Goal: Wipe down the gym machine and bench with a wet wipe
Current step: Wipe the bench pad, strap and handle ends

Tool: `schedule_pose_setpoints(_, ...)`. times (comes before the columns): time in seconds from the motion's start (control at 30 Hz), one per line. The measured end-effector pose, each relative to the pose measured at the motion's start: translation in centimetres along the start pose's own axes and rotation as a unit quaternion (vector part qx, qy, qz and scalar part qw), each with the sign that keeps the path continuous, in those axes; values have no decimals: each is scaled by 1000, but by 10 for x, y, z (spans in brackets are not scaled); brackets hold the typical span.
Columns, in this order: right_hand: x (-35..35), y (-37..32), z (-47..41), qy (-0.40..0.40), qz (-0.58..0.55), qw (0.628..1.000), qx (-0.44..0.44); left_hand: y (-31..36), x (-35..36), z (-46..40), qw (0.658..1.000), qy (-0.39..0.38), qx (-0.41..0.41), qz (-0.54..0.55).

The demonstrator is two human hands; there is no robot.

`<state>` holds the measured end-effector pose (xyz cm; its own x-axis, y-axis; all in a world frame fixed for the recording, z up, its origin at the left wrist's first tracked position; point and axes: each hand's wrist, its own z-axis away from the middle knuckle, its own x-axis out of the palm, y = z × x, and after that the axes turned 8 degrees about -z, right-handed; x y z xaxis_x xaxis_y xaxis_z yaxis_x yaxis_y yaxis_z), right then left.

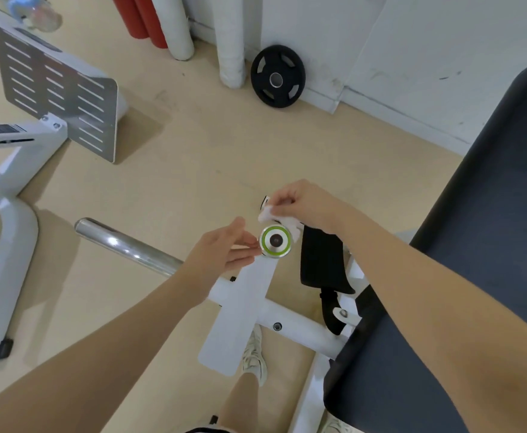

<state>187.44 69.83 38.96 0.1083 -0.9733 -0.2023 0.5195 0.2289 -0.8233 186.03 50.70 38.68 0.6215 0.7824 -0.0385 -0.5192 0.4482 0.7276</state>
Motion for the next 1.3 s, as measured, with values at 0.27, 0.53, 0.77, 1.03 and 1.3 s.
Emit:
schedule_pose_setpoints(0.27,7,5,10,-108,-60,992,1,-7,-4,-4,997,71,27,-15)
schedule_pose_setpoints(0.53,82,73,59,293,-440,813,242,5,15,9,998,17,42,-38)
schedule_pose_setpoints(0.77,105,31,53,294,-560,748,202,21,5,21,995,4,40,-95)
schedule_pose_setpoints(1.03,49,-13,153,235,-574,785,-2,82,18,54,966,45,222,-122)
schedule_pose_setpoints(1.3,0,5,269,325,-566,753,-75,105,141,111,899,-348,92,-250)
